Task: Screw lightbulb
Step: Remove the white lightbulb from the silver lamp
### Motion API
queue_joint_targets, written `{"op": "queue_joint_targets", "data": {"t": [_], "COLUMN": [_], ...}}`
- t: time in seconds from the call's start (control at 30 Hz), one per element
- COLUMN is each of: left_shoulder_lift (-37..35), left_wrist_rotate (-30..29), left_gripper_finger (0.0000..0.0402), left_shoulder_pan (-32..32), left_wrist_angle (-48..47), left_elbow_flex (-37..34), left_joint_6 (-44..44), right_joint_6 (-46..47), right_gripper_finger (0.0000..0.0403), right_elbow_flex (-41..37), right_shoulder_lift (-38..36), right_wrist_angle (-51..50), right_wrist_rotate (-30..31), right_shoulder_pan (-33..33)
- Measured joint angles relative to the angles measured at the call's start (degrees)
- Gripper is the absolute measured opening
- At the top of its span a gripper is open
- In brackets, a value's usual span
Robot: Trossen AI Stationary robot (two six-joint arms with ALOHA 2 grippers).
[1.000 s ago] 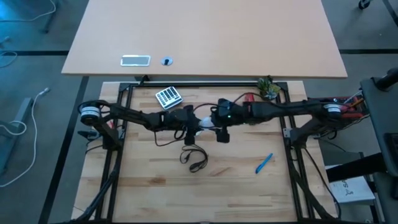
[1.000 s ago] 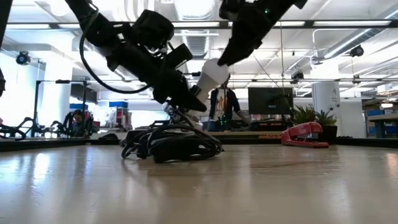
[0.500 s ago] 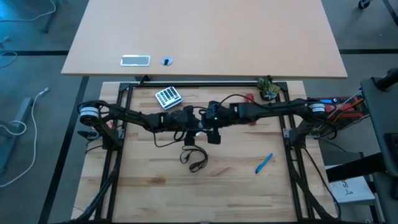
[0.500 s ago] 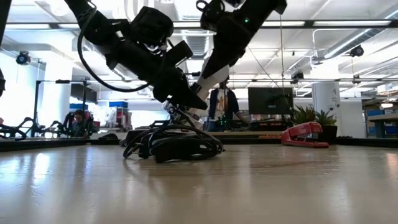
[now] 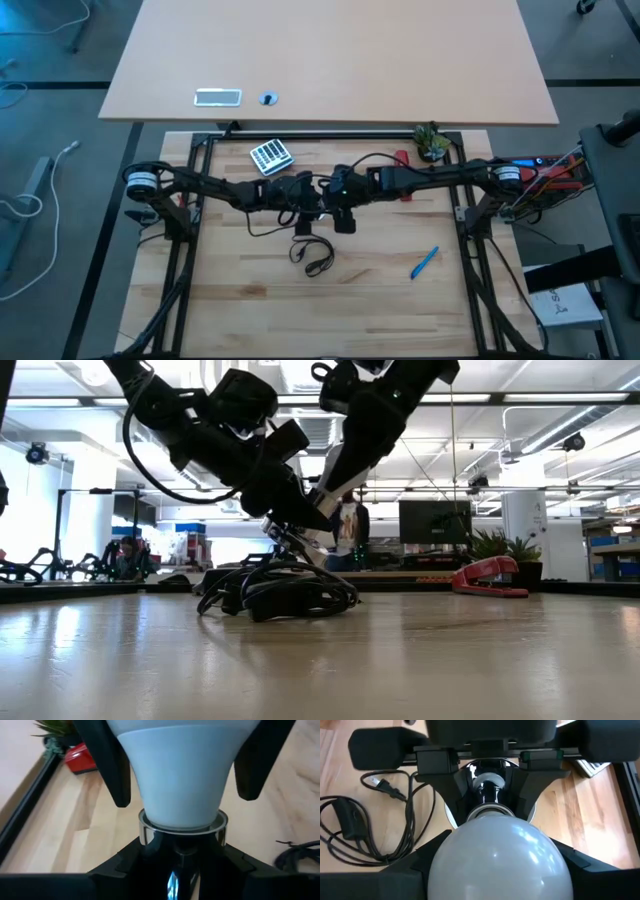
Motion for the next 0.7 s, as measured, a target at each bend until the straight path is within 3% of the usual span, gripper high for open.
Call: {"op": "queue_joint_targets", "data": {"t": [0.2, 0.33, 0.57, 0.7], "left_shoulder_lift": [0.0, 0.0, 0.2, 0.2], "left_wrist_rotate": [7.5, 16.5, 37.6, 42.5], "left_gripper_finger": [0.0157, 0.0157, 0.0157, 0.0157], "left_shoulder_pan": [0.5, 2.0, 5.9, 6.7], "left_wrist_angle": [-0.2, -0.5, -1.8, -2.8], "left_elbow_flex": [0.0, -0.1, -0.1, 0.0], "left_joint_6": [0.6, 0.9, 0.8, 0.7], "right_joint_6": [-3.7, -7.9, -18.4, -25.6], "right_gripper_finger": [0.0232, 0.0232, 0.0232, 0.0232], "right_elbow_flex": [0.0, 0.0, 0.2, 0.2], "right_shoulder_lift": [-0.1, -0.1, -0.1, -0.1], "right_wrist_angle": [-0.2, 0.0, 1.9, 3.3], "right_wrist_rotate": [-0.2, -0.3, -1.0, -1.0], "right_shoulder_pan": [0.9, 1.8, 3.8, 4.5]}}
